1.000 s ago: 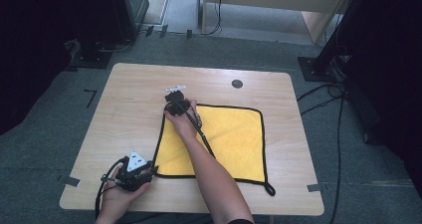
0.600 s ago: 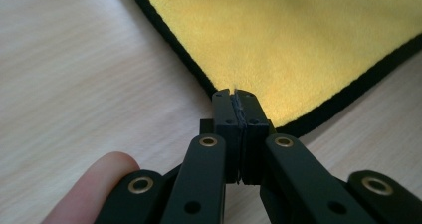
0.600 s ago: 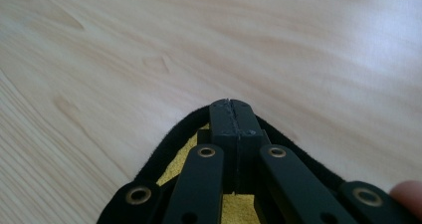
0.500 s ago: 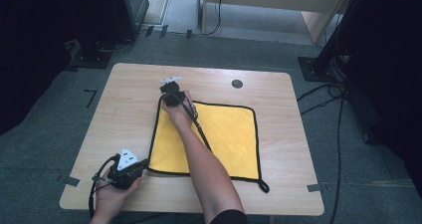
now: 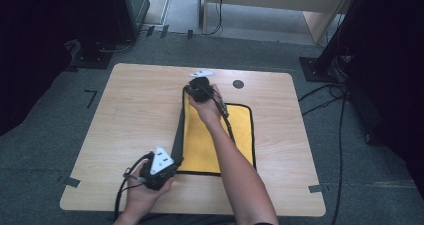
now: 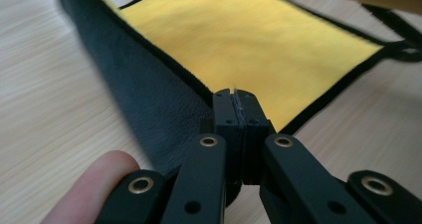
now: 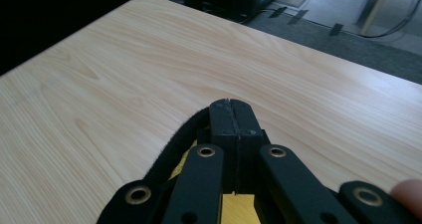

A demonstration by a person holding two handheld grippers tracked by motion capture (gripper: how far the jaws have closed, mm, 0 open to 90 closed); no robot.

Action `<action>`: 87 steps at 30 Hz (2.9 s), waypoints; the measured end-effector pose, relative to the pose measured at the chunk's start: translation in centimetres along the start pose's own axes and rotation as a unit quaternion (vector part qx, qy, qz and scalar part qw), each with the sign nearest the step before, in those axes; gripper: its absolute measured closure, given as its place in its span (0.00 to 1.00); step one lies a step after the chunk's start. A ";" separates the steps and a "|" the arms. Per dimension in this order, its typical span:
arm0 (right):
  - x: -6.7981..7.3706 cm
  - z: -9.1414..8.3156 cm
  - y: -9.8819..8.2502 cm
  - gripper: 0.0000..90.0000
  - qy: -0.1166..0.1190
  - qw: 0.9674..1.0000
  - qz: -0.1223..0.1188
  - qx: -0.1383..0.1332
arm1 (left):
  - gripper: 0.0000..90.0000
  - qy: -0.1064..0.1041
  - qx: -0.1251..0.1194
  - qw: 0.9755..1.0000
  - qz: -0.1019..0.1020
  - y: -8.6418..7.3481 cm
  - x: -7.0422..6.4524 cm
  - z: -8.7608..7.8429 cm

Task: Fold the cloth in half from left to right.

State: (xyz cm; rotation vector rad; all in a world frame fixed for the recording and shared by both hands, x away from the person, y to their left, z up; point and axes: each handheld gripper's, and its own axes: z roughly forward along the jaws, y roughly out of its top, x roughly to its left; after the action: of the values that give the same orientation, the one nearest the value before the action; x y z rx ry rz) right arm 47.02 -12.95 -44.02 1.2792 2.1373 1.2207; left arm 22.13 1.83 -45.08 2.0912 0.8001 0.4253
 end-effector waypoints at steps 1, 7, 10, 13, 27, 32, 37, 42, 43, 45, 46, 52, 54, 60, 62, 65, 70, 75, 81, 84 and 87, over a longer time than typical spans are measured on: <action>-0.9 -0.7 -0.4 1.00 -0.004 1.000 -0.001 0.000 | 1.00 -0.007 0.001 1.000 0.008 0.5 -0.8 0.8; -6.8 -4.7 -3.3 1.00 -0.034 0.999 0.039 -0.001 | 1.00 -0.049 0.013 0.998 0.037 3.1 -4.9 5.8; -9.4 -6.1 -4.7 1.00 -0.052 0.997 0.058 0.001 | 1.00 -0.057 0.013 0.997 0.056 4.0 -6.7 7.8; -11.4 -6.9 -6.0 1.00 -0.071 0.995 0.071 0.007 | 1.00 -0.061 0.016 0.996 0.061 4.4 -7.7 9.4; -15.0 -8.6 -9.1 0.79 -0.114 0.986 0.121 0.033 | 0.60 -0.053 -0.007 0.998 -0.014 0.8 -2.4 5.7; -14.4 -7.3 -10.5 0.68 -0.124 0.984 0.107 0.073 | 0.60 -0.023 0.031 0.999 -0.034 -1.6 -0.3 5.5; -13.9 -6.6 -11.2 0.76 -0.150 0.982 0.098 0.067 | 0.64 -0.010 0.069 0.998 0.007 -2.5 -1.1 6.5; -12.6 -5.7 -11.2 0.91 -0.164 0.982 0.068 0.062 | 0.92 0.007 0.077 0.995 0.058 -2.6 -1.3 6.3; -12.4 -5.5 -11.0 0.93 -0.171 0.981 0.063 0.063 | 0.96 0.009 0.077 0.995 0.059 -2.7 -1.1 6.2; -11.9 -4.9 -10.7 0.93 -0.180 0.980 0.060 0.064 | 0.97 0.013 0.080 0.995 0.059 -2.9 -0.5 5.9; -11.6 -4.5 -10.5 0.93 -0.183 0.979 0.060 0.063 | 0.98 0.018 0.080 0.995 0.059 -3.1 -0.2 5.7; -9.6 -2.2 -9.2 0.93 -0.184 0.979 0.062 0.062 | 0.97 0.053 0.088 0.994 0.037 -4.2 3.2 4.0; -8.5 -1.2 -8.7 0.93 -0.177 0.981 0.056 0.064 | 0.97 0.064 0.095 0.993 0.029 -4.8 4.6 3.1; -4.7 2.1 -7.0 0.93 -0.138 0.988 0.040 0.063 | 0.97 0.085 0.091 0.992 -0.026 -7.2 7.9 -0.1; -3.6 2.8 -6.6 0.93 -0.129 0.989 0.034 0.062 | 0.97 0.077 0.085 0.993 -0.037 -7.6 8.2 -0.5; -3.4 2.8 -6.4 0.81 -0.117 0.990 0.052 0.057 | 0.86 0.078 0.073 0.993 -0.040 -7.9 8.2 -0.7; -4.5 -0.5 -7.3 0.78 -0.098 0.991 0.082 0.030 | 0.75 0.054 0.064 0.995 -0.050 -8.0 8.3 -0.9; -3.4 -5.5 -9.8 0.77 -0.073 0.995 0.057 0.039 | 0.73 0.041 0.065 0.996 -0.049 -7.9 8.1 -0.7; -0.3 -10.6 -14.2 0.75 -0.021 0.997 0.045 0.053 | 0.58 0.026 0.053 0.997 -0.055 -7.9 8.3 -0.8; 1.6 -12.0 -16.2 0.76 -0.002 0.997 0.030 0.066 | 0.55 0.010 0.050 0.997 -0.055 -7.7 8.0 -0.8; 3.0 -12.9 -17.7 0.77 -0.001 0.996 0.018 0.085 | 0.55 0.016 0.057 0.998 -0.033 -7.6 7.4 -0.6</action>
State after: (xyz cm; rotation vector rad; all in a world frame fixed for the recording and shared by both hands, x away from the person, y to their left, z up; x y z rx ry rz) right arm 27.46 -20.52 -51.03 1.3927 2.2670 1.0701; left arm 24.32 10.58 -50.75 2.1597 0.9298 0.3865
